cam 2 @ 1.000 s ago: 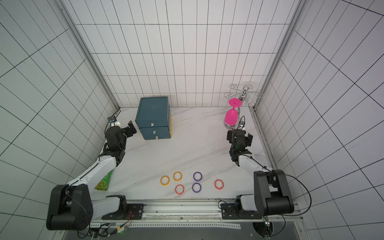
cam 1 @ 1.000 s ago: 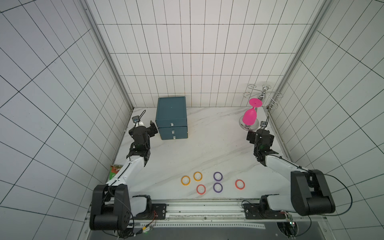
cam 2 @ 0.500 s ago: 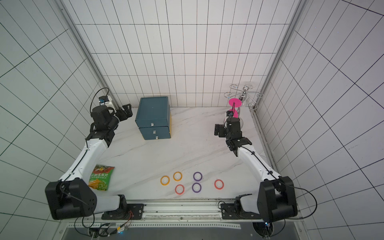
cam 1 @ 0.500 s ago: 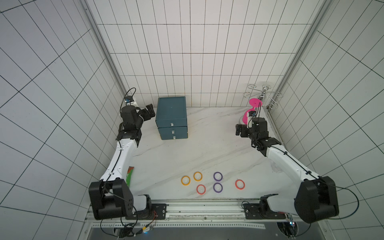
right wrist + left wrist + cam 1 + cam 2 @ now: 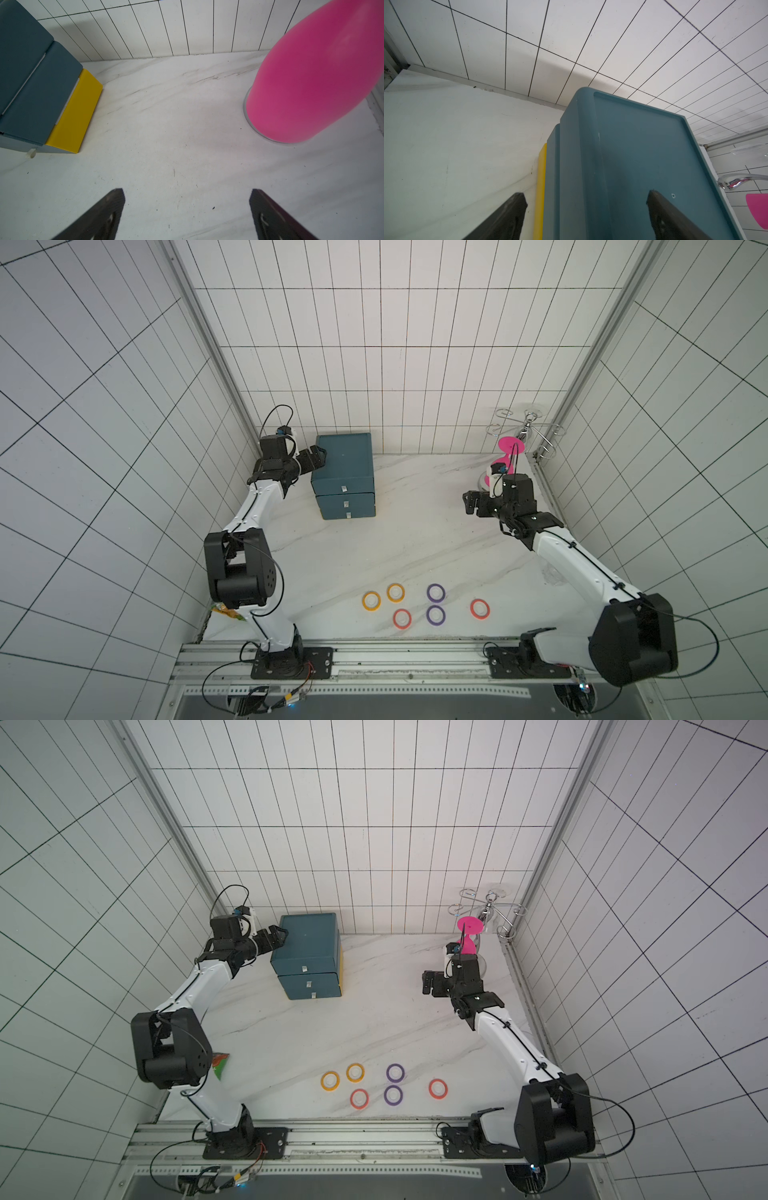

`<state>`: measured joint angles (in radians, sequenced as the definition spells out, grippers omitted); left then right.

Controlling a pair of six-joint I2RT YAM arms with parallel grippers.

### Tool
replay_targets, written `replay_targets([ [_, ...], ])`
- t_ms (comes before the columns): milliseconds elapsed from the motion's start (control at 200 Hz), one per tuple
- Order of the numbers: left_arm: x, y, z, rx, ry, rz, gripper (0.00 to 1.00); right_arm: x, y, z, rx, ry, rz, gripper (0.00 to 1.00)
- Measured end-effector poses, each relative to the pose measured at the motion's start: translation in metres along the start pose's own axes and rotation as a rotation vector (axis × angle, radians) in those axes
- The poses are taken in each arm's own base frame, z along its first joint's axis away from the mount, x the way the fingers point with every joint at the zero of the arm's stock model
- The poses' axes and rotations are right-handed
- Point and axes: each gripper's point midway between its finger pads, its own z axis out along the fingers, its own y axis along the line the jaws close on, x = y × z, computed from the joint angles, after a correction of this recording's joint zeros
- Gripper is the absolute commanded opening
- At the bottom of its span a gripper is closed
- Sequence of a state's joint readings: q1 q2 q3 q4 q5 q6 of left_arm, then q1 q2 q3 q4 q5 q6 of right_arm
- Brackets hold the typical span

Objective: Place the transparent tape into the drawer according to color
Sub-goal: Move the storage box to the center of the board.

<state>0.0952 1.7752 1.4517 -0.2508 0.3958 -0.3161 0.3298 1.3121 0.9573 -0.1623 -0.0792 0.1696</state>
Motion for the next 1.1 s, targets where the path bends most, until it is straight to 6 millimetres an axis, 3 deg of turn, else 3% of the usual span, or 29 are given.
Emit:
replay_targets([
  [435, 0.023, -0.044, 0.013, 0.077, 0.056, 0.094, 0.78, 0.0, 0.004, 0.001, -0.018, 0.019, 0.0, 0.99],
  [815, 0.053, -0.101, 0.031, 0.157, 0.113, 0.175, 0.73, 0.004, 0.009, 0.007, -0.051, 0.041, 0.001, 0.99],
  [1100, 0.069, -0.128, 0.034, 0.189, 0.126, 0.182, 0.7, 0.004, 0.021, 0.013, -0.095, 0.059, -0.004, 0.99],
])
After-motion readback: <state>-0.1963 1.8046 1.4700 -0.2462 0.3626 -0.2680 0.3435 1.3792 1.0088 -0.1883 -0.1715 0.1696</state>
